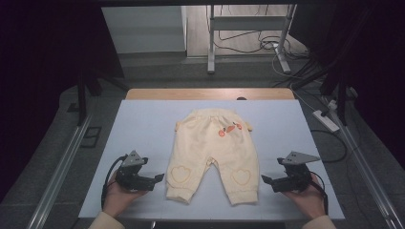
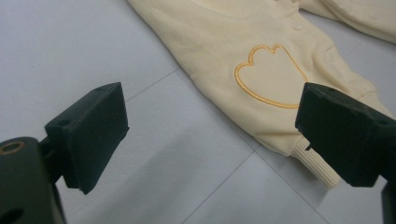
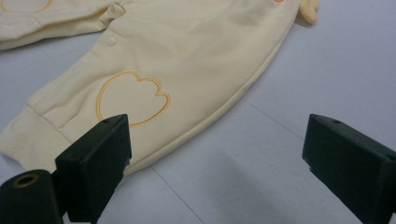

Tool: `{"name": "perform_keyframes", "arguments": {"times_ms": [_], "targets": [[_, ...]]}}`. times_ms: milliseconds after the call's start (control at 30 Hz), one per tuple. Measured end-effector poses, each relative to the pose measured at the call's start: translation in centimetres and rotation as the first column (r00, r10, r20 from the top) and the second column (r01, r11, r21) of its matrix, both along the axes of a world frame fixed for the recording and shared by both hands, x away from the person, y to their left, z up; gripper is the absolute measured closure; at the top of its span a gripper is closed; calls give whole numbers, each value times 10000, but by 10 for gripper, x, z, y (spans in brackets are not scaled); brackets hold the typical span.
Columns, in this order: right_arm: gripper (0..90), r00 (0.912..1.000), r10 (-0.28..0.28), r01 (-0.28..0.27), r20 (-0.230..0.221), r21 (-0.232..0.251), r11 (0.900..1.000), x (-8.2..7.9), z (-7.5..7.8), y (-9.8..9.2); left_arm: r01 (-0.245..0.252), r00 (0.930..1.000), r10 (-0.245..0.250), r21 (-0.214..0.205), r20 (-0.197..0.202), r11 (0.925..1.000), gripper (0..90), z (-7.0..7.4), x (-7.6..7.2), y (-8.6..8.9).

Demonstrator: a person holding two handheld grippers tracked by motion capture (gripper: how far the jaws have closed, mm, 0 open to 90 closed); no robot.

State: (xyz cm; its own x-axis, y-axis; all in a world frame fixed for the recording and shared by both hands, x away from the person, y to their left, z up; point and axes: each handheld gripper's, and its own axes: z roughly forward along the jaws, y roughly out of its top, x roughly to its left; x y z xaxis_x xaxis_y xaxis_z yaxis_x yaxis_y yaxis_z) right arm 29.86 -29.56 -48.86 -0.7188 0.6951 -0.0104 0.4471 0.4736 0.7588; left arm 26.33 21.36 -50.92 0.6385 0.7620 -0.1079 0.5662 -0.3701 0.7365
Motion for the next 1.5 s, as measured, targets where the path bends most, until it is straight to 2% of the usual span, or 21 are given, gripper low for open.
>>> {"name": "perform_keyframes", "arguments": {"times_ms": [1067, 1500], "targets": [[82, 10000, -28, 29, 84, -52, 10000, -1, -1, 4, 67, 9998, -67, -4, -165, 10000, 101, -2, 3, -1], [83, 9999, 151, -151, 44, 40, 9999, -2, -1, 15, 73, 9998, -74, -73, -197, 9999, 103, -3, 4, -1]]}}
